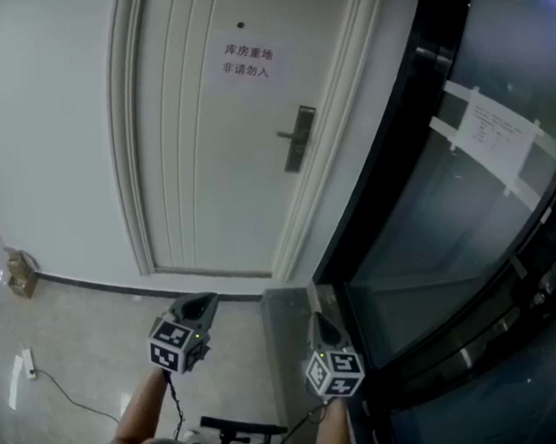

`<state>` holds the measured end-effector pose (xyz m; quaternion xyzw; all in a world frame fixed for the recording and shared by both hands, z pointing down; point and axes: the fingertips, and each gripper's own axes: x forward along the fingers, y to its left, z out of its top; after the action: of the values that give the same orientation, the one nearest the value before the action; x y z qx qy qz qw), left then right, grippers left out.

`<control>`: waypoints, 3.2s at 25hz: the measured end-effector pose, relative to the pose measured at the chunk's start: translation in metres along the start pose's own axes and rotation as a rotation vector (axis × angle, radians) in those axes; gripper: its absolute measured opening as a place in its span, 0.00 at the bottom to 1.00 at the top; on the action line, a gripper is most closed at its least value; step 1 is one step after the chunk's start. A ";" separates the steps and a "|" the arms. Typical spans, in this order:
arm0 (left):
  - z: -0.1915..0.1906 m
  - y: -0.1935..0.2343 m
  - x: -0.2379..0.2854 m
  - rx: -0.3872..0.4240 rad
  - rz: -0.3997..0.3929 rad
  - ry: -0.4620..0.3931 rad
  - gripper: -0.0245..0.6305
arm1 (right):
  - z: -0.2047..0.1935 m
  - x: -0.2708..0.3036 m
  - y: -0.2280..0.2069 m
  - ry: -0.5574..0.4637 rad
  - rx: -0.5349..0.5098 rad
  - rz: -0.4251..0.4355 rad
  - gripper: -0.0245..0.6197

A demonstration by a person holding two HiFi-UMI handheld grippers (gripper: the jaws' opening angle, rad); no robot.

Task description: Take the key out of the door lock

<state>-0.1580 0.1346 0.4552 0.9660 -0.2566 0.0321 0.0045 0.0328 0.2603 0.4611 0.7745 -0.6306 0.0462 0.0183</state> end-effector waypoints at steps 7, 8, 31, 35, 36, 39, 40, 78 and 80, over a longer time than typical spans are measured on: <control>-0.003 -0.015 0.006 0.002 0.013 0.010 0.05 | 0.004 -0.005 -0.013 -0.020 -0.014 0.023 0.05; -0.004 -0.018 0.007 0.001 0.016 0.011 0.05 | 0.005 -0.007 -0.015 -0.025 -0.010 0.030 0.05; -0.008 -0.030 0.056 0.003 0.025 0.015 0.05 | -0.008 0.023 -0.049 -0.005 -0.023 0.044 0.05; -0.002 -0.007 0.086 0.001 0.021 0.006 0.05 | -0.001 0.058 -0.055 -0.008 -0.038 0.034 0.05; 0.001 -0.001 0.095 0.002 0.018 0.004 0.05 | 0.002 0.067 -0.058 -0.011 -0.036 0.032 0.05; 0.008 0.017 0.122 0.005 0.008 -0.001 0.05 | 0.011 0.096 -0.064 -0.019 -0.031 0.025 0.05; 0.010 0.023 0.130 0.005 0.004 -0.002 0.05 | 0.013 0.106 -0.065 -0.020 -0.031 0.023 0.05; 0.028 0.199 0.314 -0.009 -0.027 -0.008 0.05 | 0.048 0.346 -0.085 -0.009 -0.045 -0.015 0.05; 0.027 0.204 0.323 -0.011 -0.019 -0.006 0.05 | 0.049 0.356 -0.090 -0.009 -0.046 -0.009 0.05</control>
<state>0.0224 -0.2031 0.4472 0.9684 -0.2475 0.0277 0.0096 0.1945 -0.0724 0.4491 0.7771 -0.6279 0.0281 0.0336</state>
